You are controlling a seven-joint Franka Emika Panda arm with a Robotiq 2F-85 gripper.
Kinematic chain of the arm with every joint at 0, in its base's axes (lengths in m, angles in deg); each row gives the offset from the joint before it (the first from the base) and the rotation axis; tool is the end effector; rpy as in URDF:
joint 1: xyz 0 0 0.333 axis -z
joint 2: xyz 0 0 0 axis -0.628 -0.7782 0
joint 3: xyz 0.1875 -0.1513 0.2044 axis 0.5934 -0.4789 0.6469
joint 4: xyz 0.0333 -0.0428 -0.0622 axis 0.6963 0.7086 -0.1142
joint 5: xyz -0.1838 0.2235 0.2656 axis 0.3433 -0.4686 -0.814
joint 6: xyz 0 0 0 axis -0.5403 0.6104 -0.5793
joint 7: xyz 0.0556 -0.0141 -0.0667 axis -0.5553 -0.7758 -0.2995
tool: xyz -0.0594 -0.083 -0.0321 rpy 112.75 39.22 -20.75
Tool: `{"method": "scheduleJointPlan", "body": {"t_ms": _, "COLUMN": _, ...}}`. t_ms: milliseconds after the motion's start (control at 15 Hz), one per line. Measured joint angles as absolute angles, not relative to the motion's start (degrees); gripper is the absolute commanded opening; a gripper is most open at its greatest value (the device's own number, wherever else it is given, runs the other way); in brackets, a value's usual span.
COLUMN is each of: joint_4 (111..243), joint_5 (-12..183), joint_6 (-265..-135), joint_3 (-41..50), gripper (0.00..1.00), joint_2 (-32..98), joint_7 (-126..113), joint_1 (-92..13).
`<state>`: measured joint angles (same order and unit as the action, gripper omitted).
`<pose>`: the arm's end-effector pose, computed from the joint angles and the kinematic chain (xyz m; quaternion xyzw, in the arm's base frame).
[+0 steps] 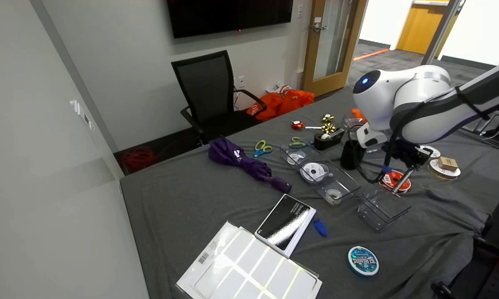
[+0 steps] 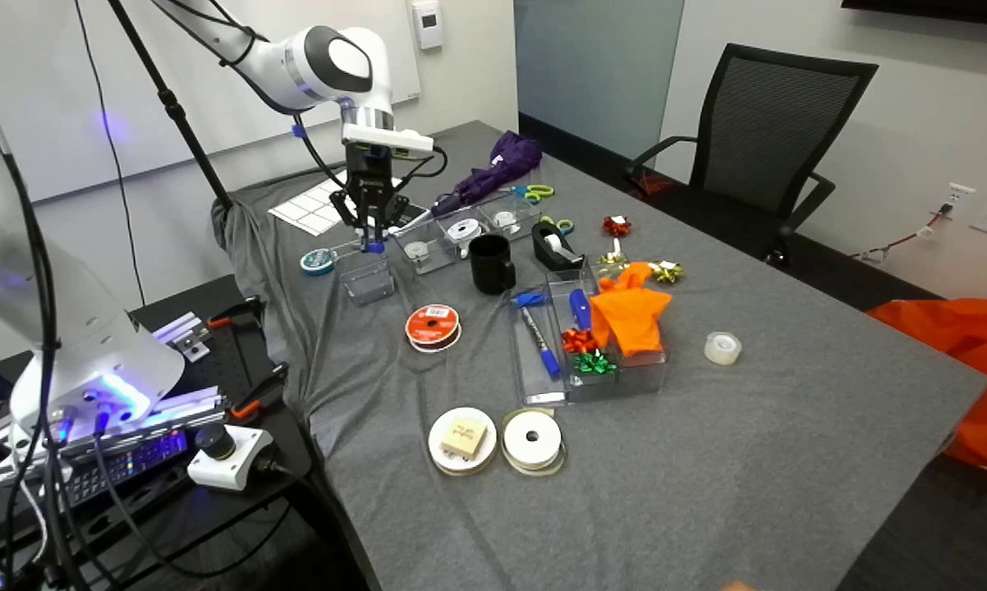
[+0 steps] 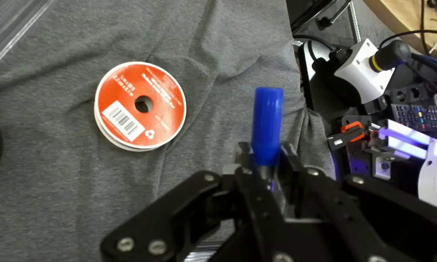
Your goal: Put a marker in the other container
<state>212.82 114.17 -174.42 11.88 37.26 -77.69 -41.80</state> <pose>0.4823 0.0148 0.2468 0.6549 0.6750 -0.3356 0.0529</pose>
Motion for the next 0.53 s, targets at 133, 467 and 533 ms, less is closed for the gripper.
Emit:
{"method": "scheduleJointPlan", "body": {"t_ms": 133, "joint_4": 211.6, "joint_5": 113.4, "joint_6": -170.4, "joint_3": 12.5, "gripper": 0.05, "joint_2": 35.2, "joint_7": -79.0, "joint_1": -42.0}}
{"method": "scheduleJointPlan", "body": {"t_ms": 467, "joint_4": 203.5, "joint_5": 109.2, "joint_6": -157.7, "joint_3": 13.9, "gripper": 0.05, "joint_2": 28.8, "joint_7": -79.6, "joint_1": -42.6}}
{"method": "scheduleJointPlan", "body": {"t_ms": 533, "joint_4": 201.7, "joint_5": 108.3, "joint_6": -156.4, "joint_3": 14.0, "gripper": 0.05, "joint_2": 27.5, "joint_7": -79.6, "joint_1": -42.6}}
